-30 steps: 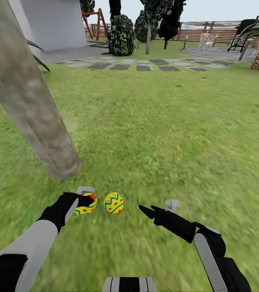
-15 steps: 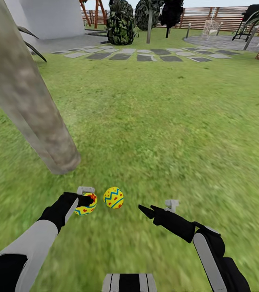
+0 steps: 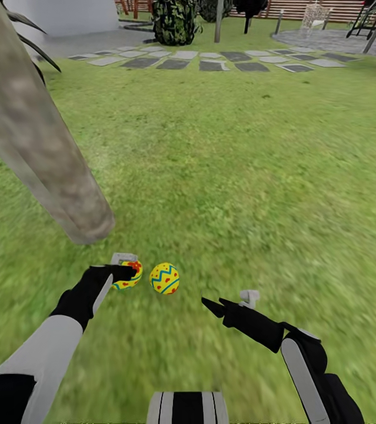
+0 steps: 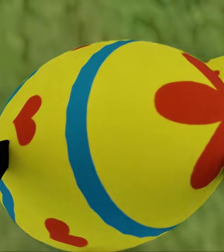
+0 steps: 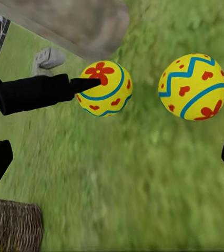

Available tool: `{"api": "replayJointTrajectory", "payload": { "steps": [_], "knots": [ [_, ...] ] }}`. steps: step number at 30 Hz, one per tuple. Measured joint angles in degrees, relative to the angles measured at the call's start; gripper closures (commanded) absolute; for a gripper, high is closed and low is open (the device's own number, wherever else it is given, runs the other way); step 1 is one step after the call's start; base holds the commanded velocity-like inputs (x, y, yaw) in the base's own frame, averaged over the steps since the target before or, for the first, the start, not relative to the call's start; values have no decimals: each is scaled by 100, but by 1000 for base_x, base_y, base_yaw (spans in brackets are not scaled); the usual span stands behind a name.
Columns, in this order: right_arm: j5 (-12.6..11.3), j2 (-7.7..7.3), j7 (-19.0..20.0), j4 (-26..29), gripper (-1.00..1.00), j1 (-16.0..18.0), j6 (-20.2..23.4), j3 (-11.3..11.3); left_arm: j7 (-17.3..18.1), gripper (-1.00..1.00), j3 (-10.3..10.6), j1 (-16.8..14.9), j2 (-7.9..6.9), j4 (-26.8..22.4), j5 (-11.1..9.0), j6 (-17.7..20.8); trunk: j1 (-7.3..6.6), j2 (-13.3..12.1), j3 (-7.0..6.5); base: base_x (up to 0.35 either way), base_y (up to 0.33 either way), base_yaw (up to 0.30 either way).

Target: Take the three Easter eggs out of the wicker basket on the lawn in the garden, then place them on the lawn next to a single tree (choose any tree) so that all three eggs are next to the same tree and none are left in the basket.

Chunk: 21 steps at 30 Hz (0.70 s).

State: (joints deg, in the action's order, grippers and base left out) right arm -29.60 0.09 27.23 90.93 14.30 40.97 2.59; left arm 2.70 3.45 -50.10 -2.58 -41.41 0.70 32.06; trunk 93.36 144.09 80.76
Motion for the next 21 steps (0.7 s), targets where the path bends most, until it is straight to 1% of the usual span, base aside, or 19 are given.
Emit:
{"api": "replayJointTrajectory", "payload": {
  "steps": [11, 21],
  "knots": [
    [0, -1, 0, -1, -100, 0, 0, 0, -2, 100, -9, -7, 0, 8, 33, 29, 28, 15, 244, 0, 0, 0],
    [0, -21, 2, -2, -100, -7, 3, -11, 0, 100, -7, -7, 0, 10, 1, 10, 54, 28, 466, 0, 0, 0]
  ]
}}
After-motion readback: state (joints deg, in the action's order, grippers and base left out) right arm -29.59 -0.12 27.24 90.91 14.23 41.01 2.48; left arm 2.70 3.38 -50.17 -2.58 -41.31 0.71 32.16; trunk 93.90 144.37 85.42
